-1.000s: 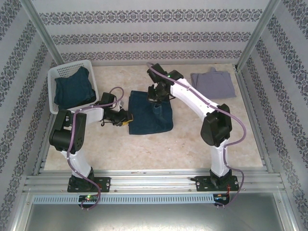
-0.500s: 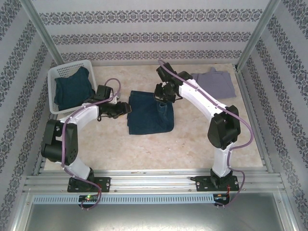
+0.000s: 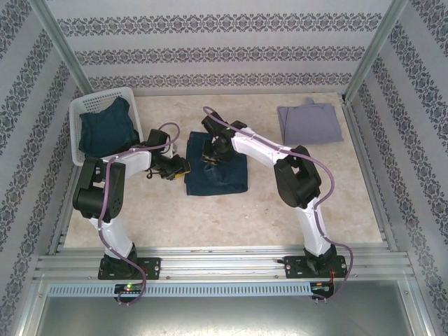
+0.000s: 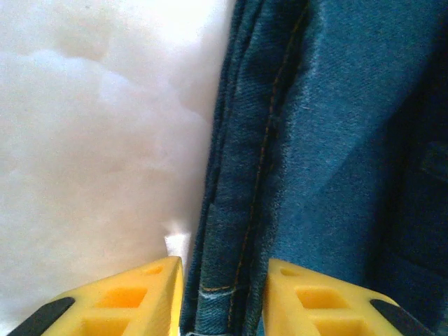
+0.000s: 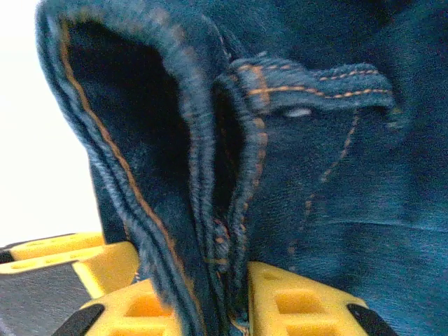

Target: Fold and stack the skirts

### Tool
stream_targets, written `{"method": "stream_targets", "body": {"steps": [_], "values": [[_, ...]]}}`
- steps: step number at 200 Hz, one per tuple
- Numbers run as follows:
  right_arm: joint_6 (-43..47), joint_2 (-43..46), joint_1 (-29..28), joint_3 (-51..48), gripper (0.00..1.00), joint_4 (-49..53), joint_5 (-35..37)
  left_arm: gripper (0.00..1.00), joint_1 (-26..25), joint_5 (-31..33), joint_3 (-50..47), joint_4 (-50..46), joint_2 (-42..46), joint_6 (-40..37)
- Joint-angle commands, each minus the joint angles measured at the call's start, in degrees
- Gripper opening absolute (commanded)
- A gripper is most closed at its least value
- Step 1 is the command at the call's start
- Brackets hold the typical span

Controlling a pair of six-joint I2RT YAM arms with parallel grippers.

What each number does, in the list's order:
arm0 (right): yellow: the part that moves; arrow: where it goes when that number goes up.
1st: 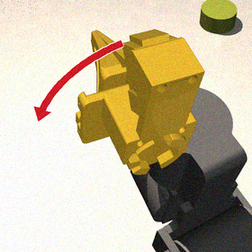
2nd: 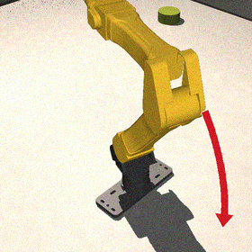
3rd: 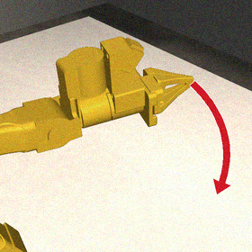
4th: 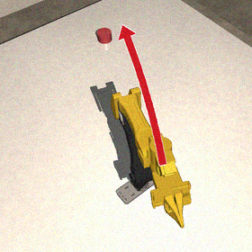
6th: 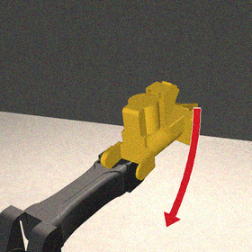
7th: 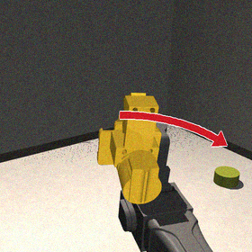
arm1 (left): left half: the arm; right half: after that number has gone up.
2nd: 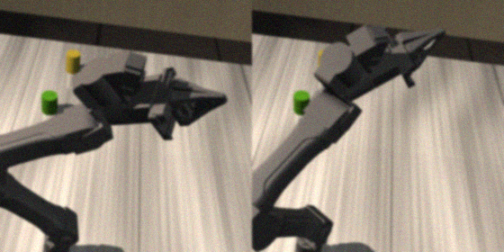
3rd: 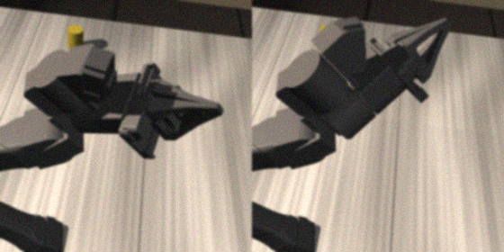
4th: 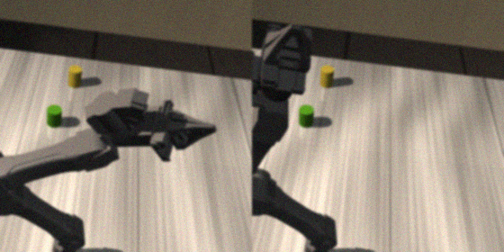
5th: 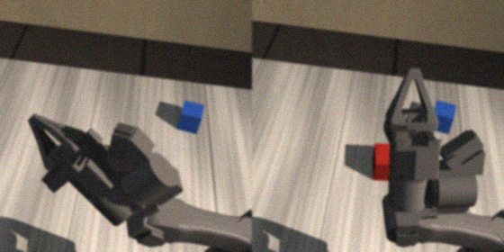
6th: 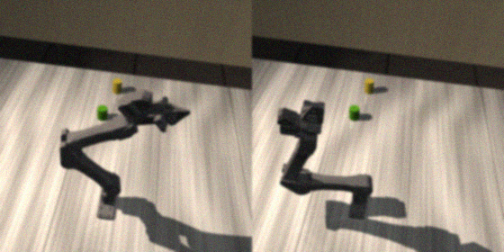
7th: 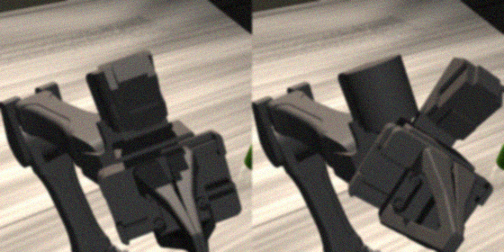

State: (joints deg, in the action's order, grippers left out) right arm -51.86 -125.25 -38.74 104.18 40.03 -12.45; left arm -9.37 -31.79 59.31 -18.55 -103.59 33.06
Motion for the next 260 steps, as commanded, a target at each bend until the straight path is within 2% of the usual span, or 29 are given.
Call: {"method": "stream_targets", "body": {"steps": [1,21,45,69,73,74,75,78,98,108,128,143,170,188,204,217,240,260], "values": [[-2.42,0.29,-1.72,2.93,0.38,-4.35,-4.73,0.37,1.03,3.31,-0.1,-1.36,1.27,1.94],[-3.76,3.92,-1.7,0.69,0.65,-8.57,-5.68,0.41,2.78,6.12,-0.91,-2.54,4.67,3.79],[-1.67,9.82,0.19,-3.24,0.69,-12.74,-3.22,0.43,3.3,11.44,-0.75,-6.02,10.25,2.89],[5.86,12.8,4.92,-5.75,0.74,-13.75,-2.05,0.44,2.08,8.46,0.54,-7.41,13.42,-0.08],[6.85,12.88,5.62,-6.01,0.81,-13.94,-2.34,0.45,1.57,7.52,0.6,-7.19,13.72,-0.32],[7.29,12.9,5.88,-6.05,0.84,-13.98,-2.46,0.45,1.47,7.31,0.66,-7.11,13.79,-0.39],[8.04,12.85,6.14,-6.15,0.92,-14.09,-2.6,0.45,1.33,6.98,0.65,-7.03,13.82,-0.42],[9.12,12.79,6.93,-6.34,0.97,-14.29,-2.84,0.46,0.96,6.28,0.69,-6.77,14.03,-0.4],[14.92,10.44,11.34,-7.25,0.98,-17.96,-7.51,0.49,-2.38,1.66,1.15,-4.08,14.47,1.22],[16.58,7.58,13.17,-5.99,0.98,-20.08,-13.47,0.48,-4.74,-0.64,1.84,-1.78,14.04,3.0],[18.92,-0.7,14.96,2.42,0.97,-17.42,-23.1,0.45,-9.66,-5.68,2.48,7.61,12.36,8.69],[21.01,-6.91,15.02,10.29,0.98,-13.0,-26.48,0.44,-13.0,-7.54,2.3,15.62,10.09,13.83],[20.89,-13.9,15.01,17.89,0.98,-9.34,-24.85,0.4,-15.99,-6.65,2.1,22.52,3.85,19.66],[18.54,-14.71,15.29,17.23,0.97,-6.86,-19.13,0.38,-15.75,-3.65,2.03,17.22,-0.18,18.95],[14.42,-11.91,15.28,11.56,0.97,-4.55,-12.14,0.38,-14.62,2.51,3.84,6.45,-2.68,13.32],[9.16,-6.72,15.19,1.99,0.97,-7.16,-9.46,0.39,-12.7,5.21,5.0,1.76,-4.06,9.44],[-5.14,6.95,14.25,-23.13,0.98,-23.92,-7.81,0.4,-9.26,7.87,7.21,-0.93,-5.99,2.46],[-18.08,19.52,10.36,-41.07,0.98,-40.02,-1.51,0.4,-7.6,8.36,14.01,-6.0,-9.18,-3.2]]}}
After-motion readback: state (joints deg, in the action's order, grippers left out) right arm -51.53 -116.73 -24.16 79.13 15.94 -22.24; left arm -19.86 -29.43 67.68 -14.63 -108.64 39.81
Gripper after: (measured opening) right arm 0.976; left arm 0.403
